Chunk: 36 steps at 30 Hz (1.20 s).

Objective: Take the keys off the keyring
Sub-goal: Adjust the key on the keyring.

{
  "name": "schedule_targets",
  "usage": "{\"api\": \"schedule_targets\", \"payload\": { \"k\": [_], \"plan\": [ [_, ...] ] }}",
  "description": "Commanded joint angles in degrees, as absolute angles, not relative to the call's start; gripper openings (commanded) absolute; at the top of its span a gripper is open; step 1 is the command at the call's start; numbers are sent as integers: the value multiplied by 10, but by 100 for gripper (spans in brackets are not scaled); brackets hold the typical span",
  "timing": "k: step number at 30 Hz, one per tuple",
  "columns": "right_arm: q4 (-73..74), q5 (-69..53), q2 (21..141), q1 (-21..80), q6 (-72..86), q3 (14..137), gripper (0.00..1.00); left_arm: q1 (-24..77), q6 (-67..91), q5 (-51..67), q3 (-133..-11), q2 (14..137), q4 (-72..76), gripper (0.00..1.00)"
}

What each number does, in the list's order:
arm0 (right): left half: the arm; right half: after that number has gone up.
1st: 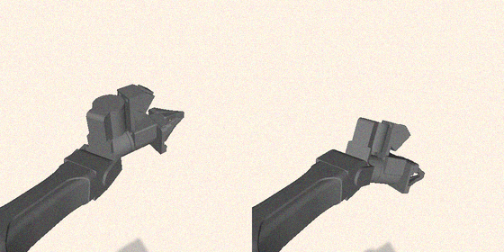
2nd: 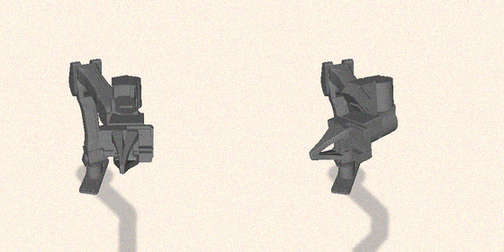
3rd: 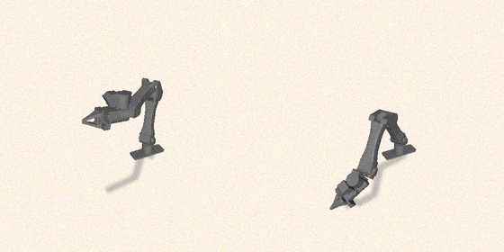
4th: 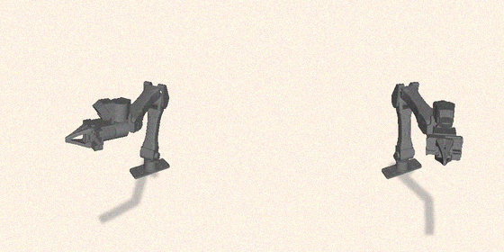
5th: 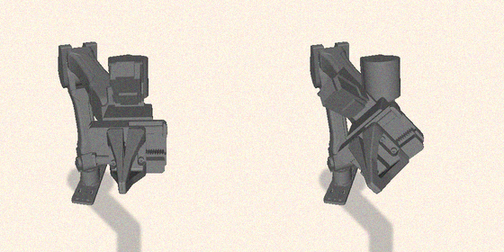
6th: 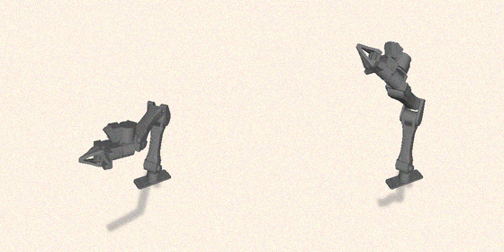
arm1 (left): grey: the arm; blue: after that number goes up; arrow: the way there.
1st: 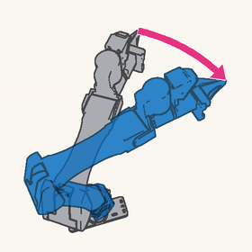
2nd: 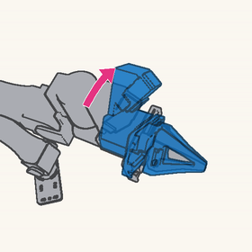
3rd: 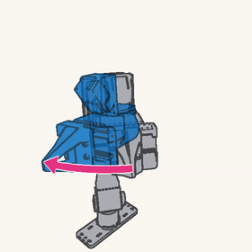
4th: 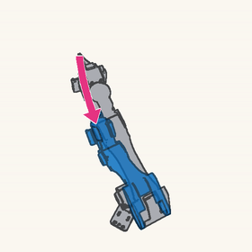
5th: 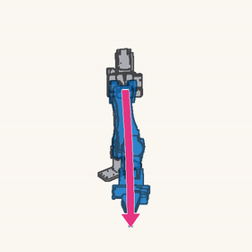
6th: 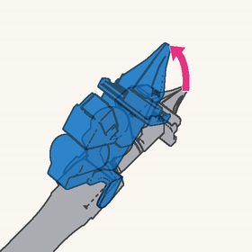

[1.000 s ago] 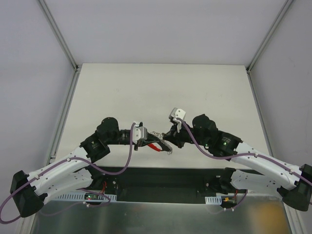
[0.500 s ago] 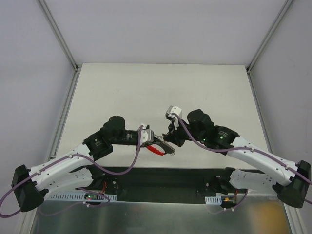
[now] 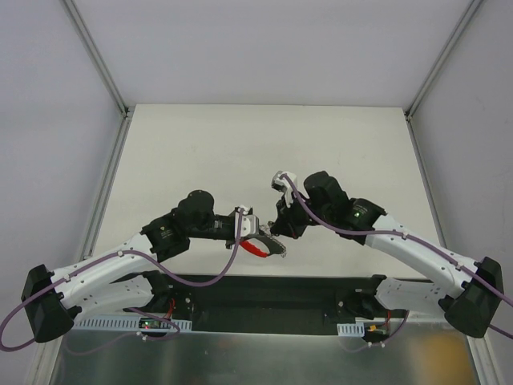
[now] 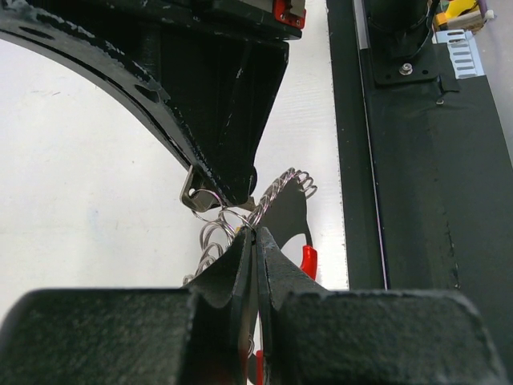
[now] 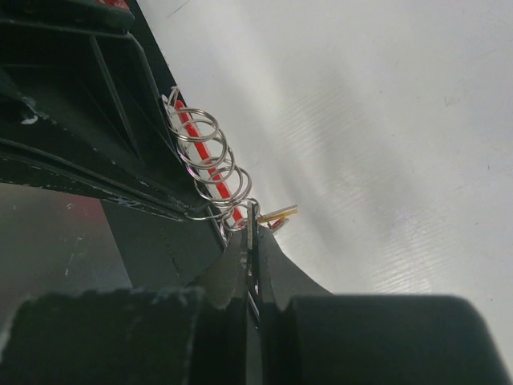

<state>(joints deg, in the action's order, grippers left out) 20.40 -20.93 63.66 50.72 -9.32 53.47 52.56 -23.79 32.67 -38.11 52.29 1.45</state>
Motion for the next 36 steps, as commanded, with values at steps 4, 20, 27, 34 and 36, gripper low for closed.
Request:
{"api": "schedule_targets", "payload": {
  "k": [4, 20, 27, 34, 36],
  "plan": [
    [170, -229, 657, 459, -78, 563, 1, 540, -243, 422, -398, 504, -17, 0],
    [161, -280, 692, 458, -75, 548, 1, 530, -224, 540, -406, 495, -3, 0],
    [122, -303, 658, 462, -57, 516, 1, 491, -186, 546, -365, 466, 83, 0],
    [89, -333, 635, 464, -34, 497, 1, 461, -84, 571, -315, 460, 246, 0],
    [81, -332, 628, 471, -27, 495, 1, 461, -80, 552, -316, 463, 246, 0]
  ]
}}
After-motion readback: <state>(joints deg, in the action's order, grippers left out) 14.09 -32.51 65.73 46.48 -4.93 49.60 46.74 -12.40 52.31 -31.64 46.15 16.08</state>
